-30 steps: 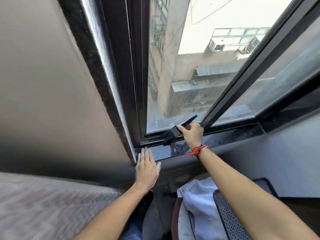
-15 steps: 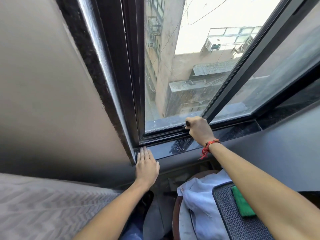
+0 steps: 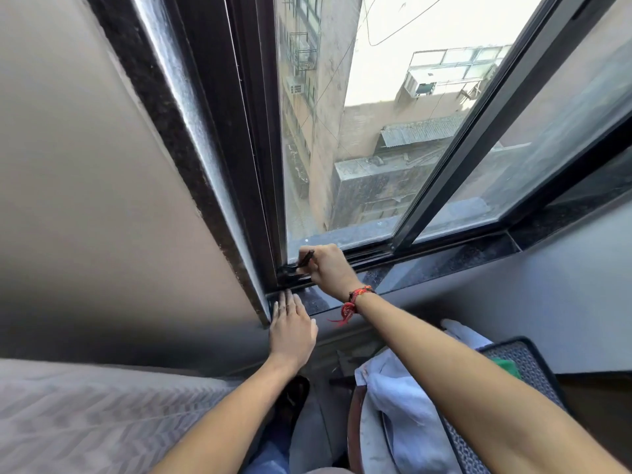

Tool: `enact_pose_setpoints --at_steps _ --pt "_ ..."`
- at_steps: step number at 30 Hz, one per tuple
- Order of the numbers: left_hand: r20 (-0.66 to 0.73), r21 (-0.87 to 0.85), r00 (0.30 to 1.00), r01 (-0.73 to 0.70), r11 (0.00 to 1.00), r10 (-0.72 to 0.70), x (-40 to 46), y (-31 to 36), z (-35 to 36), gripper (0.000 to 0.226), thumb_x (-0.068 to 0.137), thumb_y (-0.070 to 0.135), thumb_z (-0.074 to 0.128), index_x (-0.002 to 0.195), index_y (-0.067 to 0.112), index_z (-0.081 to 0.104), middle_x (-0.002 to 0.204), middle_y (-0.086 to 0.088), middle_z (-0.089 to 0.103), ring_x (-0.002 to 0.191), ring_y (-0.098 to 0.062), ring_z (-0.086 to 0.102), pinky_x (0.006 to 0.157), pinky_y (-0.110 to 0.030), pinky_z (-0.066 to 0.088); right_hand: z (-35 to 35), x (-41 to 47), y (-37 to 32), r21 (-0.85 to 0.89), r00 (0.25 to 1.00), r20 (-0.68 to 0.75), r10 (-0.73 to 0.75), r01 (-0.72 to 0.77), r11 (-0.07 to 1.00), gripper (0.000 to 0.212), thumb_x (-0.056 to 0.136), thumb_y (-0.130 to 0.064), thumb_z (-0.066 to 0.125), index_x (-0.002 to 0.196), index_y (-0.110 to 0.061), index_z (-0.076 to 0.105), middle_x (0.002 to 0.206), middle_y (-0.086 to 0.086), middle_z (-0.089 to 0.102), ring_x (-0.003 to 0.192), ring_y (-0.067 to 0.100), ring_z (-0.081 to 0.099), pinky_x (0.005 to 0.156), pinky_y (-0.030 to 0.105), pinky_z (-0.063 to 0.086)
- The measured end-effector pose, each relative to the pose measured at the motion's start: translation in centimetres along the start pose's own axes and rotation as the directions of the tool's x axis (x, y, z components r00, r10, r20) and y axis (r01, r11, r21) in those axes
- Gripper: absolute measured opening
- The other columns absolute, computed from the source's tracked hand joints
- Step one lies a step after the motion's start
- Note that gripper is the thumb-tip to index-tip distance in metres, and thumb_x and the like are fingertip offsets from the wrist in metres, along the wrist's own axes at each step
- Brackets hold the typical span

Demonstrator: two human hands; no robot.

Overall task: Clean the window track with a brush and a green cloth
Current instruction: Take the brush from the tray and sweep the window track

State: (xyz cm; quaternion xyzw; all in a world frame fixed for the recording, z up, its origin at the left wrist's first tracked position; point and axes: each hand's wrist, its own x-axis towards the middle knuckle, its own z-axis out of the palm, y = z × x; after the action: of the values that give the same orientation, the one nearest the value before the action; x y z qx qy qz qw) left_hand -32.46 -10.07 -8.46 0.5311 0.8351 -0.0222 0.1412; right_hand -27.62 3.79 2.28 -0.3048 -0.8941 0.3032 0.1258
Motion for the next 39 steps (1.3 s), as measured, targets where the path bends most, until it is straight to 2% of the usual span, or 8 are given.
enact_pose_setpoints --at_steps 3,11,17,21,24,27,32,39 --pt "-0.006 0.014 1.0 -0.005 1.0 0.005 -0.2 0.0 -0.3 0.077 0.102 0.041 0.043 0.154 -0.009 0.016 0.163 -0.027 0.02 0.154 -0.034 0.017 0.127 -0.045 0.016 -1.4 -0.9 3.0 -0.098 0.997 -0.001 0.081 -0.081 0.992 0.013 0.079 0.001 0.074 0.082 -0.01 0.07 0.079 0.004 0.077 0.066 0.001 0.056 0.062 0.004 0.041" --pt "0.106 0.309 0.992 -0.1 0.946 0.07 0.9 2.2 -3.0 0.079 0.099 0.043 0.047 0.149 -0.015 0.025 0.157 -0.034 0.029 0.149 -0.043 0.026 0.125 -0.052 0.019 -7.9 -3.5 9.6 -0.247 0.957 -0.143 0.251 -0.28 0.928 0.01 0.082 -0.005 0.071 0.08 -0.01 0.063 0.078 0.01 0.073 0.077 0.028 0.071 0.071 0.037 0.059" --pt "-0.093 0.149 0.8 -0.577 0.803 0.593 3.3 9.2 -5.6 0.073 0.099 0.034 0.045 0.156 -0.004 0.018 0.166 -0.022 0.016 0.155 -0.034 0.013 0.126 -0.051 0.016 -13.0 -6.4 14.4 0.232 0.66 -0.404 0.633 -0.596 0.769 0.048 0.08 -0.024 0.083 0.054 -0.016 0.042 0.047 -0.006 0.046 0.044 0.008 0.053 0.055 0.024 0.05" --pt "-0.14 0.058 0.699 -0.701 0.71 0.701 5.6 13.8 -6.0 0.075 0.096 0.025 0.05 0.158 0.003 0.014 0.169 -0.014 0.009 0.157 -0.027 0.005 0.126 -0.05 0.014 -14.2 -8.9 18.2 0.633 0.466 -0.221 0.857 -0.6 0.489 0.035 0.087 -0.008 0.076 0.072 -0.008 0.044 0.077 0.012 0.052 0.071 0.022 0.058 0.06 0.045 0.06" --pt "-0.015 0.111 0.659 -0.747 0.656 0.752 7.7 15.5 -4.9 0.074 0.099 0.03 0.049 0.159 0.005 0.013 0.17 -0.012 0.008 0.157 -0.026 0.004 0.127 -0.051 0.011 -13.8 -9.6 20.3 0.835 0.423 -0.014 0.906 -0.493 0.243 0.017 0.093 0.001 0.065 0.103 -0.004 0.052 0.105 0.022 0.056 0.1 0.036 0.063 0.087 0.059 0.058" --pt "0.115 0.127 0.661 -0.75 0.649 0.741 10.0 16.8 -3.6 0.074 0.102 0.039 0.046 0.159 0.006 0.013 0.17 -0.011 0.008 0.157 -0.026 0.004 0.127 -0.051 0.007 -13.0 -9.5 22.0 0.879 0.399 0.062 0.915 -0.456 0.139 0.016 0.097 0.004 0.057 0.084 -0.003 0.051 0.109 0.023 0.053 0.103 0.037 0.059 0.102 0.061 0.049" --pt "0.228 0.212 0.64 -0.768 0.604 0.734 11.4 17.4 -2.3 0.077 0.102 0.043 0.047 0.159 0.004 0.013 0.169 -0.012 0.009 0.157 -0.026 0.004 0.127 -0.051 0.006 -11.6 -10.0 22.5 0.795 0.345 0.003 0.938 -0.57 0.207 0.022 0.093 0.006 0.063 0.114 0.01 0.06 0.105 0.023 0.057 0.075 0.031 0.065 0.089 0.049 0.059" --pt "0.134 0.216 0.629 -0.773 0.597 0.766 9.1 19.0 -3.8 0.072 0.102 0.034 0.046 0.157 -0.001 0.015 0.168 -0.018 0.013 0.156 -0.03 0.009 0.126 -0.052 0.013 -10.3 -16.5 18.9 0.49 0.281 -0.371 0.885 -0.75 0.444 0.031 0.083 0.0 0.064 0.113 -0.004 0.071 0.124 0.018 0.055 0.115 0.034 0.059 0.107 0.035 0.045"
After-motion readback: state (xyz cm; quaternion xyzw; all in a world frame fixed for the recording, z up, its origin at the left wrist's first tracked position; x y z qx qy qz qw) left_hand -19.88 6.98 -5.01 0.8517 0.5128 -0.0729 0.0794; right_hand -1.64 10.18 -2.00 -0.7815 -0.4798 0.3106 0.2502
